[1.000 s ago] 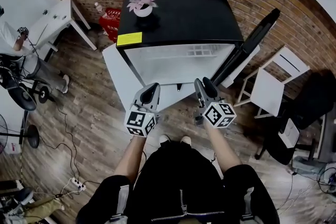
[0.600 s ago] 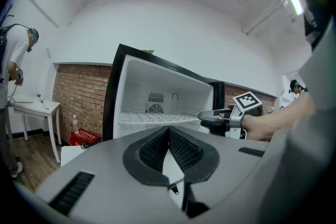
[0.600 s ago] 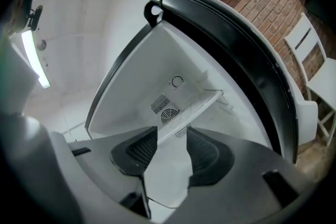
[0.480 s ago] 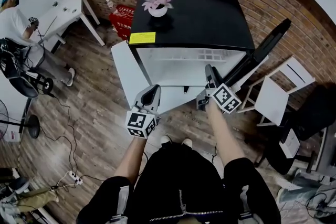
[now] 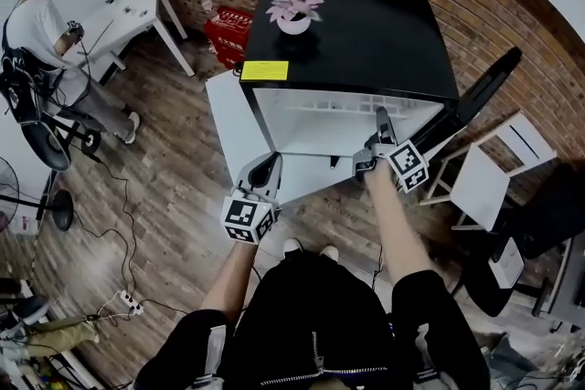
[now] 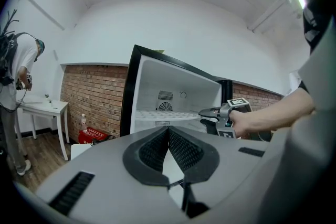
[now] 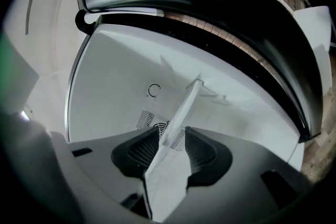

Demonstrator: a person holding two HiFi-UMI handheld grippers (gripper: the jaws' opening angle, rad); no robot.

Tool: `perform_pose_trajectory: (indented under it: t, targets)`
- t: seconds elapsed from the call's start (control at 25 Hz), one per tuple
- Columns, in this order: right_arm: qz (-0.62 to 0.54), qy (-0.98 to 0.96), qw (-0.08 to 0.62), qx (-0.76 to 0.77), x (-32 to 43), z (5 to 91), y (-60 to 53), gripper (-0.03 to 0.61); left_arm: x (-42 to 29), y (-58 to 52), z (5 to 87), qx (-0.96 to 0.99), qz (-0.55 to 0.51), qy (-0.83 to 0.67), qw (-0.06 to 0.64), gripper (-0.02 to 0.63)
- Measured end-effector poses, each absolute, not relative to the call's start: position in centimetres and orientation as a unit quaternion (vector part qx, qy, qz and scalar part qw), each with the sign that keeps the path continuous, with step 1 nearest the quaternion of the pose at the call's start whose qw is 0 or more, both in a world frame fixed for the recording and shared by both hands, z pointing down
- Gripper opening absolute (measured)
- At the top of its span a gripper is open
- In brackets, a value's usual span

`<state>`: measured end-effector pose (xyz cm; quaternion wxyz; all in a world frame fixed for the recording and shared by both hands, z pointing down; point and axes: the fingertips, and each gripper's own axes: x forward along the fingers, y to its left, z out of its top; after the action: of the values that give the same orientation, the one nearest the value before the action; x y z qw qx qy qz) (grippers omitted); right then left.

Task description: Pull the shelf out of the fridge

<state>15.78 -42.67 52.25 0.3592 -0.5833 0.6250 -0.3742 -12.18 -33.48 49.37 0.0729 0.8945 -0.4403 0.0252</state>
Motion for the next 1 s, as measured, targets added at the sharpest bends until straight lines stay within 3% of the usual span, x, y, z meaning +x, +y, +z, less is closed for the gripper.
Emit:
perform_pose_trajectory:
  t: [0.48, 0.76, 1.0]
  targets:
    - [-0.397, 0.6, 0.416, -0.556, 16.2, 52.1, -44.8, 0.052, -12.9, -34.0, 49.3, 0.891, 0.025, -0.447, 0.074, 0.02]
    - [-0.431, 0.573, 0.458, -0.526, 16.4, 52.6, -44.6, 0.031, -12.9, -33.8, 49.2, 0.891, 0.025, -0.447, 0.074, 0.02]
    - [-0.443, 0.569, 0.447, -0.529, 16.4, 52.7, -44.5, 0.033, -12.8, -33.5, 49.3, 0.891, 0.023, -0.447, 0.077, 0.02]
